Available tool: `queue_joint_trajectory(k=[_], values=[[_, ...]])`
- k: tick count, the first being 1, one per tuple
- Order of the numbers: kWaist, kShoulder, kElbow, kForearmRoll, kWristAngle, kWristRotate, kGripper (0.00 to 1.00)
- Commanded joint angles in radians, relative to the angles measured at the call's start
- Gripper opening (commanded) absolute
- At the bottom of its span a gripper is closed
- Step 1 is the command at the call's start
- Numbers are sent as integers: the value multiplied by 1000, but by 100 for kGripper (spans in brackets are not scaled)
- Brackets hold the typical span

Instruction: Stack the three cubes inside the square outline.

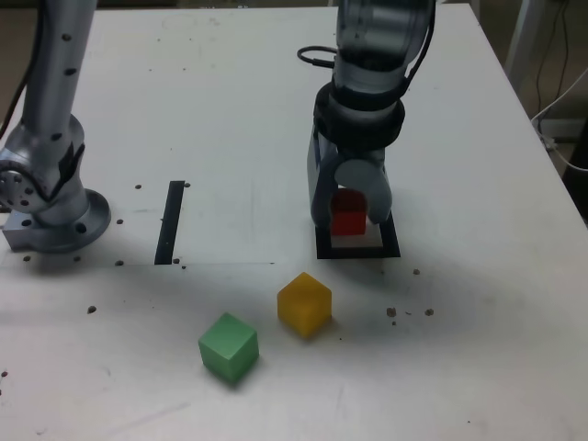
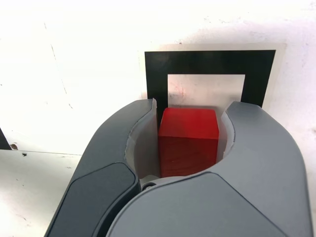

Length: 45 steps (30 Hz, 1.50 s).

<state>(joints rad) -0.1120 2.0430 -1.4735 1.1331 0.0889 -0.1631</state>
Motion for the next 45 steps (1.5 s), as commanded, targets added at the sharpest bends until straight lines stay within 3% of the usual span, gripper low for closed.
queue_joint_trajectory(k=[1, 4, 14, 19, 21, 27, 33, 37, 45], values=[[-1, 13, 0, -5, 5, -1, 12], [3, 28, 0, -7, 9, -1, 20], [8, 39, -2, -19, 4, 13, 61], [8, 33, -1, -25, 11, 16, 90], [8, 30, 1, -23, 12, 16, 98], [8, 6, 10, -14, 10, 16, 99], [-11, -120, 63, -5, 16, -10, 100], [-53, -205, 116, -2, 15, -66, 100], [-163, -272, 213, -60, -6, -205, 100]])
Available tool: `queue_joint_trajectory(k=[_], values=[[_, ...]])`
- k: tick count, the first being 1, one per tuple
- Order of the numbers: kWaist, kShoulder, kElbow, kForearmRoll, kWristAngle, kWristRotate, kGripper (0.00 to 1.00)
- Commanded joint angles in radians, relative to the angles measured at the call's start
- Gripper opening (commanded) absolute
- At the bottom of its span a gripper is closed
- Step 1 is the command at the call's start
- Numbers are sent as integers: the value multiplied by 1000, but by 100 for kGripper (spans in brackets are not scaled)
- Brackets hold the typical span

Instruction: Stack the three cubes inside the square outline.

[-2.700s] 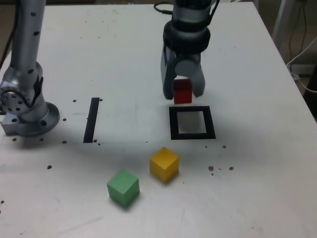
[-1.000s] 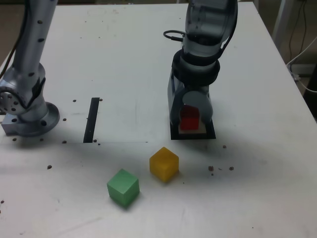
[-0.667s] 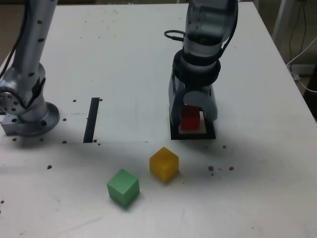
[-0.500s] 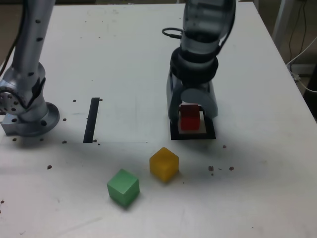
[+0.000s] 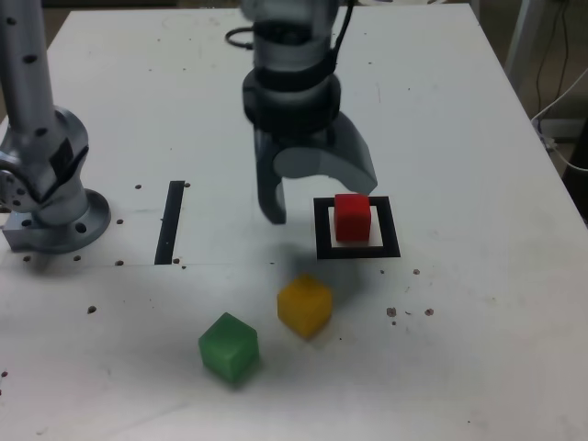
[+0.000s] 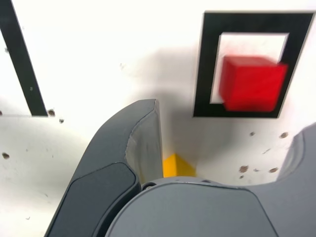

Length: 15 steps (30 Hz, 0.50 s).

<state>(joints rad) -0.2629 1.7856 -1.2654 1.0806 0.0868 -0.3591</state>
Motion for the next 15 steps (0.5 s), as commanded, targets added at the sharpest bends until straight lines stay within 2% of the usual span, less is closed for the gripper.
queue_joint_trajectory(k=[1, 8, 15], values=[[-26, -18, 10, -14, -9, -20, 100], [-111, 16, -19, -20, -48, -124, 100], [-124, 99, -39, -22, -89, -178, 99]])
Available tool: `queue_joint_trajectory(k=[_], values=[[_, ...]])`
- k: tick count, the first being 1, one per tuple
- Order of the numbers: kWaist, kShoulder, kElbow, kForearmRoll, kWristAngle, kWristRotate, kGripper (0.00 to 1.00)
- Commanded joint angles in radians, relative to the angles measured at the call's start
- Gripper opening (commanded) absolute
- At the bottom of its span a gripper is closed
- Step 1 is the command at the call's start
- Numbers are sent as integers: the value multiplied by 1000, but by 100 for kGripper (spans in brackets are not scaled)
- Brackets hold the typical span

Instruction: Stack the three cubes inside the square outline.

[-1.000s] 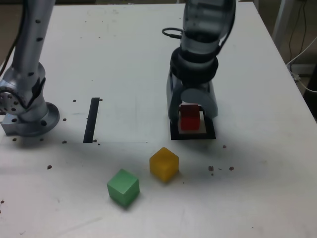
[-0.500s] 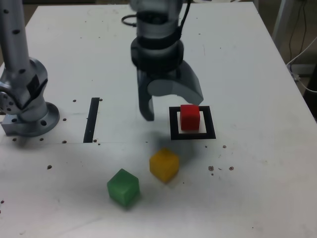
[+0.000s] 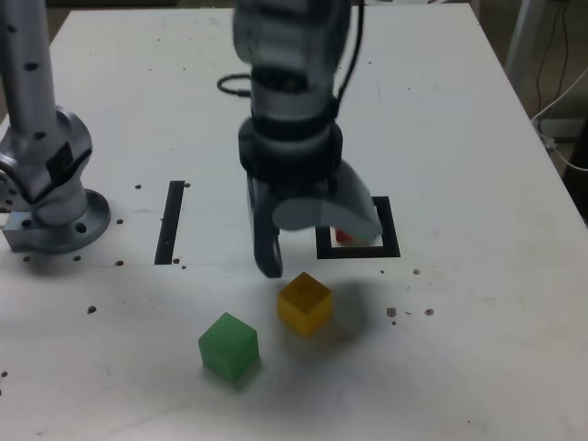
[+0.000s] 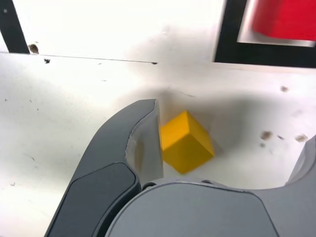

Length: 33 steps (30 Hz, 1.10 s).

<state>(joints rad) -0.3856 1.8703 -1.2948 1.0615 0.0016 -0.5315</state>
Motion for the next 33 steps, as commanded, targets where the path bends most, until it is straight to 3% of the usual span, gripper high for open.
queue_joint_trajectory(k=[1, 12, 21, 33], values=[[-1, 23, -12, -4, -7, -9, 99], [-29, 64, -30, -5, -33, -79, 99], [-34, 39, -28, 55, -39, -101, 99], [-59, -2, -18, 66, 10, 96, 100]])
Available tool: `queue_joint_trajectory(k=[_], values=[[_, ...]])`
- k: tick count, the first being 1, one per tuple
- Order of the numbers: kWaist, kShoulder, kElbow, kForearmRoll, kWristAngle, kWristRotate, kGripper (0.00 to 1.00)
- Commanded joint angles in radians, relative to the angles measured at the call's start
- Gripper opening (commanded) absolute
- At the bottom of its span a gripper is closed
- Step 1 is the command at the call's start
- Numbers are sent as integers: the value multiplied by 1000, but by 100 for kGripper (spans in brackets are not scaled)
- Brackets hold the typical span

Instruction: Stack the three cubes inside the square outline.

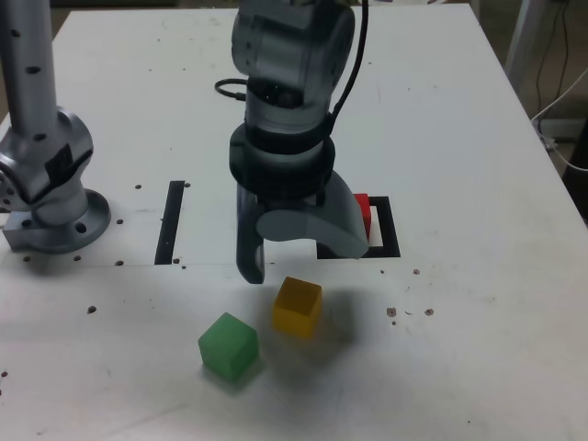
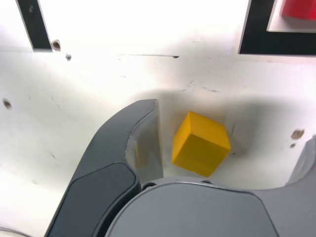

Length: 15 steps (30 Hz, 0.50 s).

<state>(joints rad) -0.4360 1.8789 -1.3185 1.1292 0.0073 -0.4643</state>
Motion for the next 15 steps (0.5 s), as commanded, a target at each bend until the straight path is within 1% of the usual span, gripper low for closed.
queue_joint_trajectory(k=[1, 9, 15], values=[[-13, -12, 10, -3, 6, 55, 100], [-71, -12, 52, -36, 49, 242, 98], [-104, 3, 56, -46, 46, 306, 92]])
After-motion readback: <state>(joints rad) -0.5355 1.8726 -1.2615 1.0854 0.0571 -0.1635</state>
